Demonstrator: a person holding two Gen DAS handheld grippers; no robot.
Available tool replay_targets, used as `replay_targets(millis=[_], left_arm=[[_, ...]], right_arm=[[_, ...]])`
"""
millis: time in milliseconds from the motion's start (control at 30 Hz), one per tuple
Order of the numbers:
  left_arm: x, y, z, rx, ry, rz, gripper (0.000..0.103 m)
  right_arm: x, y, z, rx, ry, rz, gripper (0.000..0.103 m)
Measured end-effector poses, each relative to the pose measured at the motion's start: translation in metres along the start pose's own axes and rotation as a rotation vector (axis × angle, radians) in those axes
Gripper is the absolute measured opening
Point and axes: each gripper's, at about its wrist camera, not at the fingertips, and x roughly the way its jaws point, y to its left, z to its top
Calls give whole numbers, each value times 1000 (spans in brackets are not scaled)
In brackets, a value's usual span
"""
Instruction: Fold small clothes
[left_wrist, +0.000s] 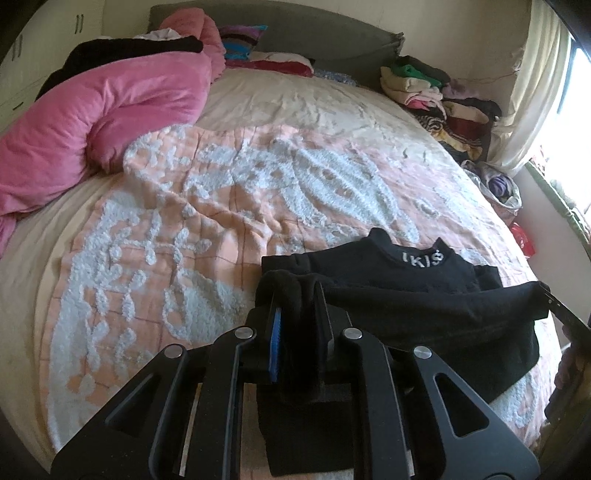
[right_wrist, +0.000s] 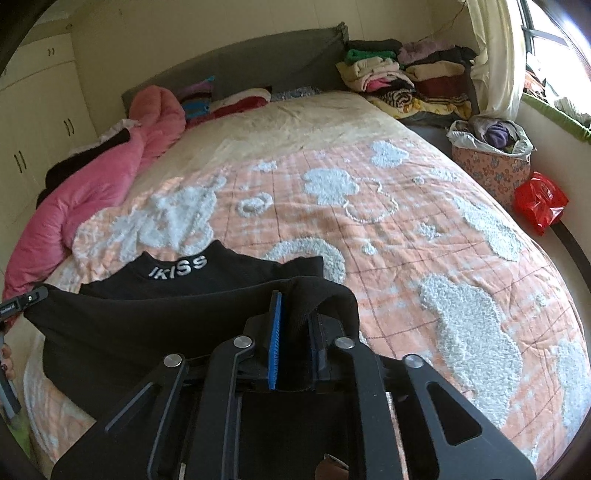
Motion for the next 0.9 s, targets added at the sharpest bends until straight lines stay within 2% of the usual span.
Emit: replay_targets(millis=[33,67,100,133,200,367,467,533,600,667,733,800,900], left_arm=[[2,0,0,-1,-2,8,16],[1,1,1,-4,-15,28,34],[0,3,1,-10,-26,29,43],[-1,5,2,-17,-32,28,43],[-6,9,3,-27,-44,28,43],[-25,5,-1,21,-75,24,43],[-33,-4,-10,72,-74,15,43],[-38,-10,-20,110,-62,-6,38],[-38,-14,-29,126,-41,-25,19],[-36,-17,-39,134,-8,-56,10],[-31,-21,-48,145,25,-71,10],[-25,-27,-58,182,48,-53,10],[-15,-35,-67,220,75,-26,10]], right_arm=[[3,0,0,0,7,-1,17],[4,0,-1,0,14,0,20],[6,-1,-1,2,21,6,27],[7,-1,-1,2,26,13,39],[5,0,-1,-11,16,-9,49],[-6,-1,4,-31,4,2,49],[-16,1,5,-52,13,42,48],[-21,6,5,-77,26,69,36],[-27,10,1,-105,42,88,27],[-31,14,-4,-124,62,106,22],[-33,19,-12,-147,90,118,21],[-35,23,-21,-173,119,118,21],[-29,28,-32,-228,156,66,21]])
